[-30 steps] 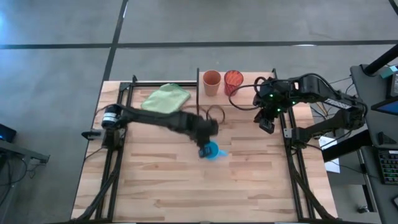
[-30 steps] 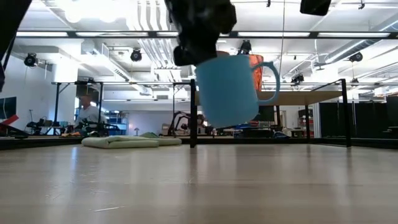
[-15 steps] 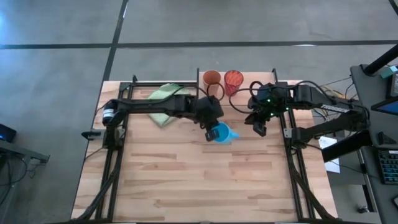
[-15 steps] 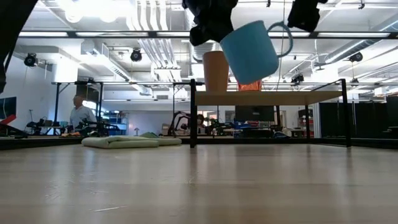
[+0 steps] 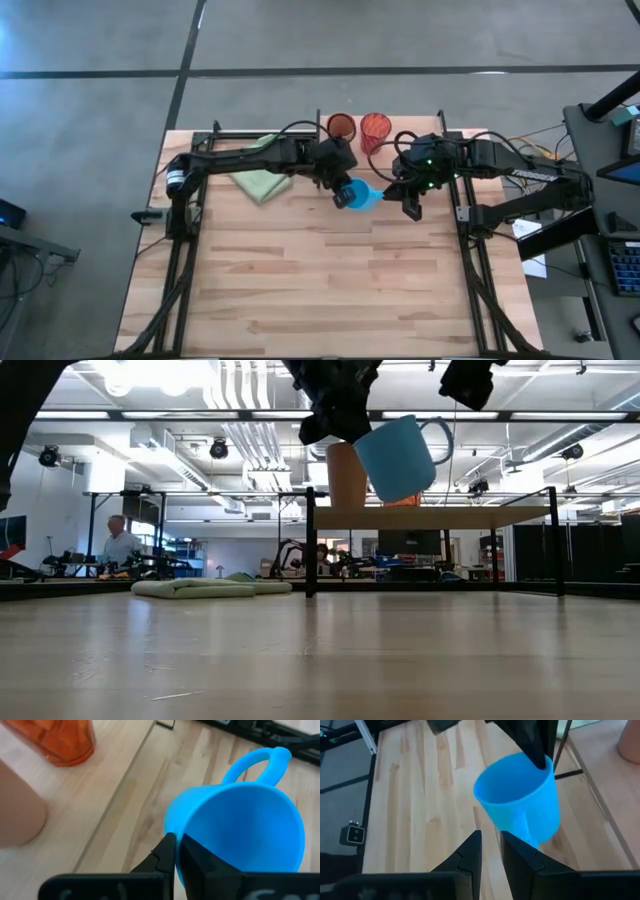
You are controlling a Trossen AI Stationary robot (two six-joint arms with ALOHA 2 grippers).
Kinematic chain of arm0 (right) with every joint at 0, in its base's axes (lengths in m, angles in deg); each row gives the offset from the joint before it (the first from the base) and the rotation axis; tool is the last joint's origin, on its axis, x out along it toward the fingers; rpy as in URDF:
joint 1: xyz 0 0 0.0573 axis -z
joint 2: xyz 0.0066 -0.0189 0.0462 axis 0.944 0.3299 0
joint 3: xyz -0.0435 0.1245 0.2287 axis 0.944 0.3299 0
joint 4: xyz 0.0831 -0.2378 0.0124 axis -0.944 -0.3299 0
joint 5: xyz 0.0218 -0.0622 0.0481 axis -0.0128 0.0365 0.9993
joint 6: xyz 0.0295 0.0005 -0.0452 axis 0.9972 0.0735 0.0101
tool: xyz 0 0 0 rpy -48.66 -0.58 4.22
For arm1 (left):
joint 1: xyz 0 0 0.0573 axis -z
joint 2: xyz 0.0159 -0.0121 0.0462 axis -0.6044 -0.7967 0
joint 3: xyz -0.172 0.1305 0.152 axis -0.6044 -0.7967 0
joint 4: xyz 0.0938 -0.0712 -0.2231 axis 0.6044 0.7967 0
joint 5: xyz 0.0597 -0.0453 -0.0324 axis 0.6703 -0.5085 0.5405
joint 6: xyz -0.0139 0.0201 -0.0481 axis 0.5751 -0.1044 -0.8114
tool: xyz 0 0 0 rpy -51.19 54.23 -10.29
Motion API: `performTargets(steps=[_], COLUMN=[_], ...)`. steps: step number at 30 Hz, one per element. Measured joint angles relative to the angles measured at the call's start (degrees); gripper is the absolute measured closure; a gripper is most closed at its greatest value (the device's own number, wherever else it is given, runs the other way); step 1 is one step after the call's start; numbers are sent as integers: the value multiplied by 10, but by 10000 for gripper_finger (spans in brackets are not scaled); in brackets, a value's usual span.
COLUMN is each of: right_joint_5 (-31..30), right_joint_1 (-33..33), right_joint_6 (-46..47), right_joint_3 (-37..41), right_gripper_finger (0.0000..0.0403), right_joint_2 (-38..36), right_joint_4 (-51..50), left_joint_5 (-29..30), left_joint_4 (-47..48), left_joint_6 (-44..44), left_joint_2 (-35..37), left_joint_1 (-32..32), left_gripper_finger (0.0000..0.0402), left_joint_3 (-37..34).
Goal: Stack small to large cups/mugs on shelf
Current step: Put the blue mug on the shelf
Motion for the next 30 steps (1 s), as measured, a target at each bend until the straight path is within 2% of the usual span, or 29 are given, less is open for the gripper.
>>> performTargets(steps=[18,26,30], right_joint_5=[-37,-91,-96], right_joint_1=[0,0,0], right_joint_6=[-36,-58,-57], right_joint_3=[14,13,11], right_gripper_finger=[337,337,337], right_joint_2=[2,0,0], right_joint_4=[0,1,1], left_joint_5=[1,-6,-7], left_joint_4=[-17,-14,-15], left_joint_6=[0,0,0], left_joint_2=[20,20,20], left_joint_1=[0,2,2], left_gripper_finger=[402,402,401], left_joint_3=[0,0,0])
